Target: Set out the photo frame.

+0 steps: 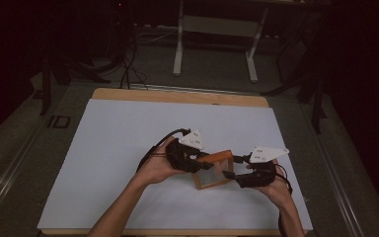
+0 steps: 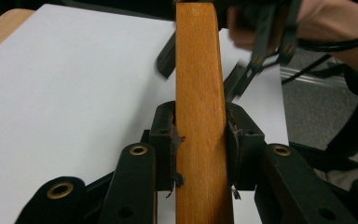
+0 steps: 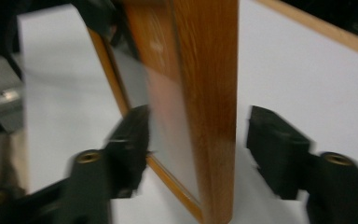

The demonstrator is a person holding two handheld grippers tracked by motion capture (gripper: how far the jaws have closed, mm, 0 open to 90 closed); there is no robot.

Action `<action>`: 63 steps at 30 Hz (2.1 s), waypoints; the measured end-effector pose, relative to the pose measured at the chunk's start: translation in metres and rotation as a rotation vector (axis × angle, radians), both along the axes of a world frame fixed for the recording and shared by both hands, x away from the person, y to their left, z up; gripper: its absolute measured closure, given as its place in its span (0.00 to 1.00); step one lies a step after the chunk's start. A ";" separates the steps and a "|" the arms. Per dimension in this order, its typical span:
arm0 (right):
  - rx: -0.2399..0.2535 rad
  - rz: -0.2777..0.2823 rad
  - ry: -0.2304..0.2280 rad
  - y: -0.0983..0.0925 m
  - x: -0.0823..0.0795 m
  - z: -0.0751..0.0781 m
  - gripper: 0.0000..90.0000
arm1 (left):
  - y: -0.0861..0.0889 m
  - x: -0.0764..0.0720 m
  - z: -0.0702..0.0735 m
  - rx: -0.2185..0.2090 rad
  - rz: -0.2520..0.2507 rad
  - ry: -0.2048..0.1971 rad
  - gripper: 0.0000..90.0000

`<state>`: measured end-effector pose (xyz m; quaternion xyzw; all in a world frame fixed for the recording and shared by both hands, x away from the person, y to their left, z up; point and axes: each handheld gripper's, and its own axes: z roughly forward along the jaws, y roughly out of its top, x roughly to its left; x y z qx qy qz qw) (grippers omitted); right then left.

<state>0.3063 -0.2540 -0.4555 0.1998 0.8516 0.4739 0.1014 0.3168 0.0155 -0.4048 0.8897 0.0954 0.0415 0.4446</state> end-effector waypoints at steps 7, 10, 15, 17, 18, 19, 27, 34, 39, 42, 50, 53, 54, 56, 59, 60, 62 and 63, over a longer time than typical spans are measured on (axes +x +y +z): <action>-0.014 0.036 0.017 0.015 0.002 -0.011 0.45 | 0.002 0.001 -0.001 -0.002 -0.011 -0.020 0.76; -0.019 0.021 0.000 0.014 0.001 -0.011 0.55 | 0.002 0.003 -0.002 -0.007 -0.002 -0.022 0.74; -0.013 0.035 0.004 0.010 0.000 -0.010 0.61 | 0.005 0.005 -0.004 -0.003 0.021 -0.019 0.71; -0.013 0.045 -0.002 0.009 -0.002 -0.010 0.66 | 0.008 0.007 -0.007 -0.023 0.051 -0.012 0.69; -0.011 0.049 -0.008 0.009 -0.003 -0.009 0.67 | 0.010 0.007 -0.008 -0.032 0.060 -0.009 0.68; -0.014 0.054 -0.012 0.009 -0.004 -0.009 0.68 | 0.011 0.007 -0.009 -0.041 0.071 -0.003 0.66; -0.015 0.087 -0.016 0.008 -0.008 -0.007 0.75 | 0.038 0.002 -0.012 -0.162 0.159 0.034 0.51; -0.024 0.098 -0.011 0.006 -0.009 -0.008 0.75 | 0.069 -0.008 -0.025 -0.259 0.240 0.056 0.47; -0.025 0.092 -0.007 0.004 -0.009 -0.009 0.75 | 0.070 -0.005 -0.058 -0.190 0.264 0.136 0.45; -0.026 0.084 -0.009 0.004 -0.009 -0.009 0.75 | 0.061 -0.003 -0.068 -0.172 0.254 0.149 0.45; -0.036 0.074 0.002 0.000 -0.009 -0.011 0.74 | 0.019 0.001 -0.097 -0.128 0.230 0.162 0.41; -0.032 0.075 0.005 -0.001 -0.008 -0.012 0.74 | 0.014 -0.001 -0.099 -0.131 0.229 0.150 0.39; -0.035 0.075 0.004 0.000 -0.009 -0.011 0.74 | 0.012 -0.002 -0.100 -0.133 0.229 0.148 0.39; -0.041 0.079 0.000 0.002 -0.009 -0.010 0.75 | 0.011 -0.002 -0.100 -0.131 0.227 0.145 0.44; -0.045 0.076 -0.001 0.004 -0.010 -0.008 0.75 | 0.009 -0.005 -0.100 -0.130 0.202 0.139 0.56; -0.047 0.080 0.004 0.004 -0.009 -0.008 0.75 | 0.010 -0.006 -0.099 -0.123 0.195 0.136 0.57; -0.044 0.085 0.014 0.003 -0.009 -0.008 0.74 | 0.012 -0.006 -0.099 -0.126 0.183 0.135 0.61; -0.042 0.084 0.016 0.002 -0.009 -0.008 0.74 | 0.013 -0.007 -0.099 -0.126 0.180 0.131 0.63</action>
